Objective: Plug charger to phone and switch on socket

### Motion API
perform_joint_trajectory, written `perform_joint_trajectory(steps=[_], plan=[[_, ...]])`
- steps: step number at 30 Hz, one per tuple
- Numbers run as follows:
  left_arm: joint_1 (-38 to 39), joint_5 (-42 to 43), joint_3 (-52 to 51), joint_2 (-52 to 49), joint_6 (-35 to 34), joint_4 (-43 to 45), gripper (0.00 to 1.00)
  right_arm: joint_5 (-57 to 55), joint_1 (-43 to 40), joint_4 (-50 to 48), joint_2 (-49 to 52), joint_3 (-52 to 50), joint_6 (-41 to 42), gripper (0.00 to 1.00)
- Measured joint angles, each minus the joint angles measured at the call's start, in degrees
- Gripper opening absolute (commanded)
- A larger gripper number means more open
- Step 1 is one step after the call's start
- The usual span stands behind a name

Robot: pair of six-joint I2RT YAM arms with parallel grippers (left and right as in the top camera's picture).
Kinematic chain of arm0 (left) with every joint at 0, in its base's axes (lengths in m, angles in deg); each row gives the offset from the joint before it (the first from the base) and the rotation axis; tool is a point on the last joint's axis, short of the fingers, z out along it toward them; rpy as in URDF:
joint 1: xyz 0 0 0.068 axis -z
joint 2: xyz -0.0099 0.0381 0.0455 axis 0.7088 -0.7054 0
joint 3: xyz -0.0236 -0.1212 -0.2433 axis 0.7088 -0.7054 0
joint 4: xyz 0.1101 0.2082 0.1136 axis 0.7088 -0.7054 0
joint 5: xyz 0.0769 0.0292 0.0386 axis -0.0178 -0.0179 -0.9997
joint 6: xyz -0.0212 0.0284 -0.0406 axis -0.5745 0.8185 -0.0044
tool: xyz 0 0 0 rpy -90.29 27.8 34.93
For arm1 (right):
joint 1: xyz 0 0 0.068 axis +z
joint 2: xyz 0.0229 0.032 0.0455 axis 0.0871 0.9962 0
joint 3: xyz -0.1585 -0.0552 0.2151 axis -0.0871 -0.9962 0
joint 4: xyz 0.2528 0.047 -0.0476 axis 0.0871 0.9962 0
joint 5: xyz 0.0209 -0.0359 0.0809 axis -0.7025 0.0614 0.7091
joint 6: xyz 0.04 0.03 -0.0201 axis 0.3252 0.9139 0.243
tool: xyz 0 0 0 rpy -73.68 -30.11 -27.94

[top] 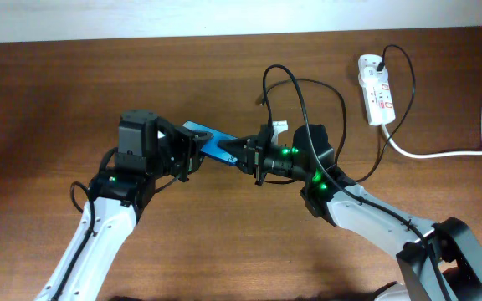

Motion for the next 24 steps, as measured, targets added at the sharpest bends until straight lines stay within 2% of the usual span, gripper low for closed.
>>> perform_joint_trajectory(steps=[8,16,24], plan=[[0.0,0.0,0.0,0.0,-3.7,0.6,0.00,-0.7,0.0,0.1,-0.1,0.0,4.0,0.04],[0.0,0.4,-0.2,-0.1,-5.0,0.2,0.00,-0.7,0.0,5.6,-1.2,1.0,4.4,0.06],[0.0,0.4,-0.2,-0.2,-5.5,-0.1,0.00,-1.1,0.1,7.0,-1.2,0.9,-1.2,0.36]])
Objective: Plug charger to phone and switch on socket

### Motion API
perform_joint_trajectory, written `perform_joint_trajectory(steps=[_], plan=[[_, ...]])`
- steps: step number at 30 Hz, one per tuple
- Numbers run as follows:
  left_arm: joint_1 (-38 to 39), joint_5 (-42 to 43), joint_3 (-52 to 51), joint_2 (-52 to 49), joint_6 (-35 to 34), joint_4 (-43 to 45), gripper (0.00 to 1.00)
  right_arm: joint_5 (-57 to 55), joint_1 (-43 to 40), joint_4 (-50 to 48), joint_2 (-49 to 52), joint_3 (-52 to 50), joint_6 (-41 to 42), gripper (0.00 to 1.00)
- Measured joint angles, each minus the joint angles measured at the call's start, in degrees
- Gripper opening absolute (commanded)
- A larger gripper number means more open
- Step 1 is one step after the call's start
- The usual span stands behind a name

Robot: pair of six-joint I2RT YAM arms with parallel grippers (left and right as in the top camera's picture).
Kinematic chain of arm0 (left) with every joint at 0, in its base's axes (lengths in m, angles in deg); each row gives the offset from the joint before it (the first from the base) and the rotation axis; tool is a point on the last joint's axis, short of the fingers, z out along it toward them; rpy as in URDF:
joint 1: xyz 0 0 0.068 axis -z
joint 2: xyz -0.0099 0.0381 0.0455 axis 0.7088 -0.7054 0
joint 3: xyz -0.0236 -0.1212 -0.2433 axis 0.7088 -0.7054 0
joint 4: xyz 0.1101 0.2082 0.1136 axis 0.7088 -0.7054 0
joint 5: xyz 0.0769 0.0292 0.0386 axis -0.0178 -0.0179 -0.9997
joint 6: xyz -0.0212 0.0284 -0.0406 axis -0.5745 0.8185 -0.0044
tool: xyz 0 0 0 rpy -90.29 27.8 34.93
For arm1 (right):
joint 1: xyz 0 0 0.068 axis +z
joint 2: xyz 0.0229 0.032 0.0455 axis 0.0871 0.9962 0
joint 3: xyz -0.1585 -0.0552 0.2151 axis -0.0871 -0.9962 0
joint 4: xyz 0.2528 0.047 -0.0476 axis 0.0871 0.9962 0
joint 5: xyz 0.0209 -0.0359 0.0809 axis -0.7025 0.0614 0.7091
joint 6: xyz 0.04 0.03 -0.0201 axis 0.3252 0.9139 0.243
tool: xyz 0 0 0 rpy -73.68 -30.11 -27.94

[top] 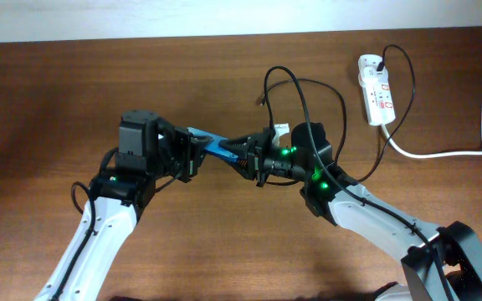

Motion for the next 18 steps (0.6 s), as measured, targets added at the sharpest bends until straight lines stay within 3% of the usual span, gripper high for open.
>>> perform_joint_trajectory(steps=[5,8,12,18], plan=[[0.0,0.0,0.0,0.0,1.9,-0.2,0.00,-0.1,0.0,2.6,0.0,0.0,-0.7,0.43],[-0.2,0.0,0.0,-0.1,7.2,-1.1,0.00,-0.7,0.0,7.0,0.0,0.1,-2.8,0.46],[-0.7,0.3,-0.1,-0.5,12.9,-0.8,0.00,-2.4,0.0,10.0,0.0,0.0,-7.4,0.71],[-4.1,3.3,-0.4,-0.6,28.2,-1.8,0.00,-6.7,-0.3,22.1,-0.3,0.7,-20.1,0.78]])
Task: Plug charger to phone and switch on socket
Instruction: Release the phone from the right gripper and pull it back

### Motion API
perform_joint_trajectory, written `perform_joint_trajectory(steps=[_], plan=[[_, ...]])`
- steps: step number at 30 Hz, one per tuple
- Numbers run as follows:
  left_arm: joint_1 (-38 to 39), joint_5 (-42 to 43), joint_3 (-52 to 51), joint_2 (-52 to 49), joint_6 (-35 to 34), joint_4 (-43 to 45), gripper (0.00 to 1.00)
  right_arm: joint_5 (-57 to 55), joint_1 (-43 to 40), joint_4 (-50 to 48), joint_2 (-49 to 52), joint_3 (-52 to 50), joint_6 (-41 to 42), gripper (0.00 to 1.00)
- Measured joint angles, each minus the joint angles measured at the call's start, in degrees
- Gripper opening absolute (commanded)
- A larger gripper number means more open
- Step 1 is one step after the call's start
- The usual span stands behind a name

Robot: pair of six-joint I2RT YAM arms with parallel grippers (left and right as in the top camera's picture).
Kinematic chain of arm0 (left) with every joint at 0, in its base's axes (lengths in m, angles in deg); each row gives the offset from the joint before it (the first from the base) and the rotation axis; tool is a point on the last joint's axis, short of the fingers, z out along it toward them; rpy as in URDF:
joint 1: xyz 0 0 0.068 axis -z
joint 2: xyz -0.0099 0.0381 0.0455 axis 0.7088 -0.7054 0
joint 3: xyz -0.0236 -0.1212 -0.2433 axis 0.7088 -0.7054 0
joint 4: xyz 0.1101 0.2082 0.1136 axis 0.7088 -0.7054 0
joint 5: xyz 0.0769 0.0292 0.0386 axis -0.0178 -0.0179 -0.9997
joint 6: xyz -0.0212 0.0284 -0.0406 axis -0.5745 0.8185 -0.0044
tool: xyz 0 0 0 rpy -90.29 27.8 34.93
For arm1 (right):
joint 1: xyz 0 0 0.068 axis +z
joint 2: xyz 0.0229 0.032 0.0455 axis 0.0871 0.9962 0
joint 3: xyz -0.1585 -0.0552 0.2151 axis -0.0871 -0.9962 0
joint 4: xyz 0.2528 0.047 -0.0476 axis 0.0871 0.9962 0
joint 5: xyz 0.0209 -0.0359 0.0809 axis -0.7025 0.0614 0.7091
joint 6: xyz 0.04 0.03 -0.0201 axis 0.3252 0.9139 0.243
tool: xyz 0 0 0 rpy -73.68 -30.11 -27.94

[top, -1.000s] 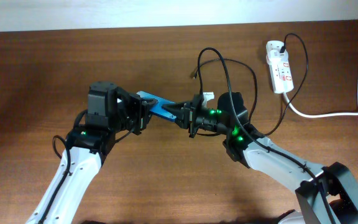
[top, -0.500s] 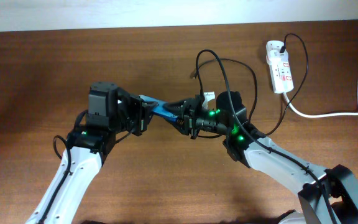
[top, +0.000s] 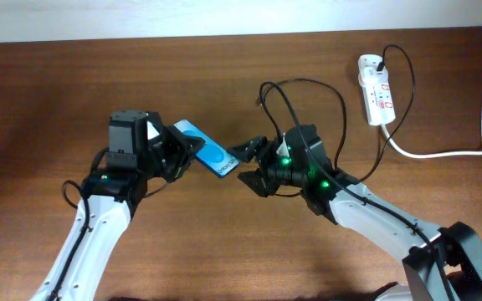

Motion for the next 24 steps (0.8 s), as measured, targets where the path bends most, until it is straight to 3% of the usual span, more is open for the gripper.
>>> perform_joint_trajectory(steps=[11,16,19,24], plan=[[-0.9,6.2,-0.6,-0.9,28.6,-4.3,0.00,1.1,0.1,11.5,-0.7,0.1,-31.5,0.77],[-0.7,10.3,-0.6,-0.8,32.1,-4.7,0.00,1.0,-0.5,17.7,-3.9,-0.7,-40.3,0.77],[-0.7,10.7,-0.6,-0.8,32.9,-5.3,0.00,0.9,-6.1,23.3,-10.7,-0.7,-42.4,0.77],[-0.7,11.7,-0.6,-0.8,36.3,-9.3,0.00,-6.1,-8.1,42.3,-20.2,0.8,-50.8,0.78]])
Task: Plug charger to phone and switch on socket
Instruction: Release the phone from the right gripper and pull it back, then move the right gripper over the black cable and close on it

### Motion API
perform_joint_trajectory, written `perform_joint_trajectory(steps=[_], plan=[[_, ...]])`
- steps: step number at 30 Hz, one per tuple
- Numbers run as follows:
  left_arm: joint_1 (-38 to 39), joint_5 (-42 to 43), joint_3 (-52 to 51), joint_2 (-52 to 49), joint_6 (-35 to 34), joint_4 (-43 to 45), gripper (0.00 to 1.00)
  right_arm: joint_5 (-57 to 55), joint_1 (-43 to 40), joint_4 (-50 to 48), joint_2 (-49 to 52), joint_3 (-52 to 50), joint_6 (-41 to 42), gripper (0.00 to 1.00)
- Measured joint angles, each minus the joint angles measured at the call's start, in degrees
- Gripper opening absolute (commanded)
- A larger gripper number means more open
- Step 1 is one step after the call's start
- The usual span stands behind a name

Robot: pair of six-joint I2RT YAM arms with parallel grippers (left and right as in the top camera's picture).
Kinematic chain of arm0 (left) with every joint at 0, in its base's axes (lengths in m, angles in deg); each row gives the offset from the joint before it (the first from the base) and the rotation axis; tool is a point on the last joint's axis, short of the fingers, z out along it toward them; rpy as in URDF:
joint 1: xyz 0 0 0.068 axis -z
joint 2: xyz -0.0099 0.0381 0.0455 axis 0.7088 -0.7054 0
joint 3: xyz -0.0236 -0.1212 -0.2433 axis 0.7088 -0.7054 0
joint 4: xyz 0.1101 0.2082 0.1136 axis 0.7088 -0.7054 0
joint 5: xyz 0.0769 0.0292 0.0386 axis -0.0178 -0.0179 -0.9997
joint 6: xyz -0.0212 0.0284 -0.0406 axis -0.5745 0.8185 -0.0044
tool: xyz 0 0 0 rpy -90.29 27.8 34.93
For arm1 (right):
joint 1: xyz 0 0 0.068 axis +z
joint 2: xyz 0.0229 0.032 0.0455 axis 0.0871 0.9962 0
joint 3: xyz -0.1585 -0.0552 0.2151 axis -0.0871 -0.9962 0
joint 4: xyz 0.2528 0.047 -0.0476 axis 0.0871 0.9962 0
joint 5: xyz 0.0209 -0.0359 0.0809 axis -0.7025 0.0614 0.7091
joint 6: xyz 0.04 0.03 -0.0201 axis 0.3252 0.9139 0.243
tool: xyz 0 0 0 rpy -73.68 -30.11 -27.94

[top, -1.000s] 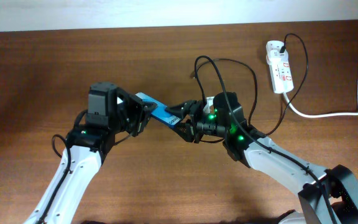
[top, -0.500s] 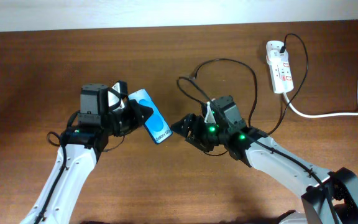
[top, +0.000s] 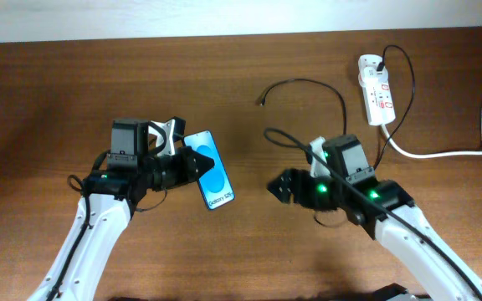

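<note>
The blue phone [top: 212, 176] shows its screen upward, left of the table's middle. My left gripper [top: 194, 161] is shut on its upper left edge. My right gripper [top: 281, 187] stands open about a hand's width to the right of the phone, with nothing between its fingers. The black charger cable [top: 335, 94] loops from the white power strip [top: 376, 90] at the back right. Its free plug end [top: 261, 102] lies on the table behind the phone, apart from both grippers. Part of the cable passes over my right arm.
A white mains cord [top: 442, 153] runs from the power strip to the right edge of the brown wooden table [top: 57, 92]. A black adapter [top: 378, 62] sits in the strip's far end.
My right arm has drawn back to the right and toward the front, away from the phone. The left gripper has turned the phone more upright in the view and lower.
Both grippers first held the phone between them at the table's middle, and still did at the second moment. Then the right gripper had let go and stood open beside it. Now only the left gripper holds the phone, and the right arm has withdrawn.
</note>
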Motion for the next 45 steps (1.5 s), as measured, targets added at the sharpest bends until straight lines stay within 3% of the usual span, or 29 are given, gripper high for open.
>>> perform_joint_trajectory(steps=[3,7,8,9,16,19,22,26,31,36,45], plan=[[0.0,0.7,0.1,0.0,3.2,-5.2,0.00,-5.8,0.0,10.3,-4.5,2.3,-3.3,0.80],[0.0,0.7,0.1,0.1,6.2,-9.7,0.00,-8.9,0.0,17.0,-9.0,3.1,-4.8,0.84],[0.0,0.8,0.1,0.1,6.9,-10.7,0.00,-9.2,0.0,18.0,-9.5,3.1,-4.9,0.97],[0.0,1.2,0.1,0.1,7.5,-12.1,0.00,-9.4,0.0,19.2,-10.1,3.1,-5.0,0.98],[0.0,3.5,0.1,0.1,10.6,-13.2,0.00,-9.7,0.0,19.7,-9.1,3.1,-5.6,0.98],[0.0,3.6,0.1,0.1,10.8,-13.2,0.00,-11.3,0.0,15.0,-6.3,3.1,-5.6,0.88],[0.0,3.6,0.1,0.1,10.8,-13.3,0.00,-13.4,-0.1,11.6,-2.7,3.1,-3.1,0.86],[0.0,2.8,0.1,0.1,10.8,-13.4,0.00,-19.5,-0.1,15.1,4.3,9.1,-1.1,0.86],[0.0,1.9,0.1,0.1,10.8,-13.7,0.00,-25.1,-0.1,20.5,14.6,26.8,-0.8,0.84],[0.0,1.3,0.1,0.2,10.8,-13.8,0.00,-29.7,-0.1,22.6,31.7,46.3,-1.3,0.79],[0.0,1.0,0.1,0.2,10.8,-14.7,0.00,-33.0,-0.2,5.0,61.5,59.4,2.1,0.72]])
